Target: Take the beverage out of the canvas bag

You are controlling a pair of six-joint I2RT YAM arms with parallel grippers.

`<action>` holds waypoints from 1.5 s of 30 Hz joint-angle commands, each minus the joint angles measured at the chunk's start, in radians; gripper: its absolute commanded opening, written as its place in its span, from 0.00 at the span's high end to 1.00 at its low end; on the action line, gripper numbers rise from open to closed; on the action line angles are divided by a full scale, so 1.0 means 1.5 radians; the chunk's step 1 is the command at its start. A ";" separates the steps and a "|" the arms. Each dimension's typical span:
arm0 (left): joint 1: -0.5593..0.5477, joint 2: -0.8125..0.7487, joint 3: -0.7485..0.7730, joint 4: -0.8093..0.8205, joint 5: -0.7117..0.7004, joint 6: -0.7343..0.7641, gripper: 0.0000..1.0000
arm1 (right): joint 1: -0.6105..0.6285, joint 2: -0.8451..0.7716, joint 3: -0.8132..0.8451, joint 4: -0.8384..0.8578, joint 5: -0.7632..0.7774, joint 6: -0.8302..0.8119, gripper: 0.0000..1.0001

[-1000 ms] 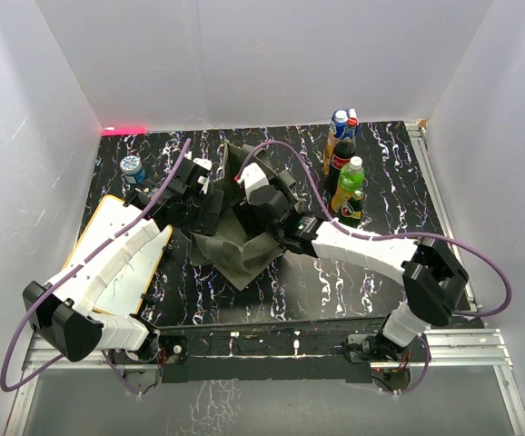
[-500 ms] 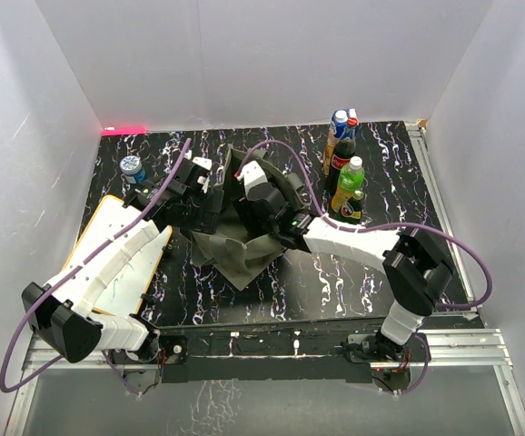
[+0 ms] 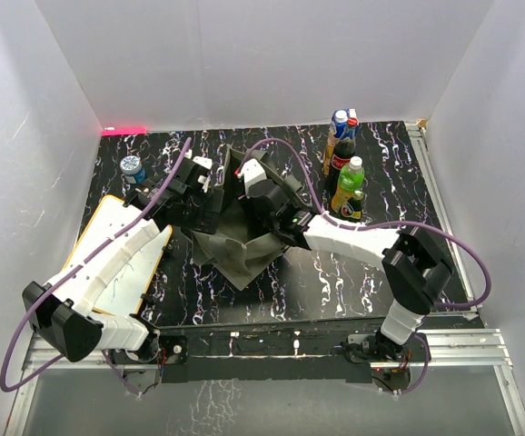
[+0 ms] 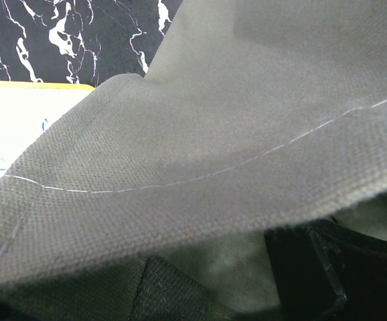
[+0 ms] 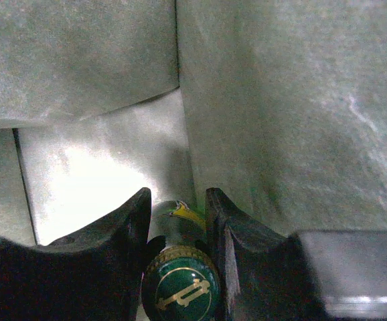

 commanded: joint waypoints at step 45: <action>0.003 0.066 0.182 -0.117 0.045 -0.201 0.09 | -0.006 -0.334 0.516 -0.364 0.117 0.259 0.92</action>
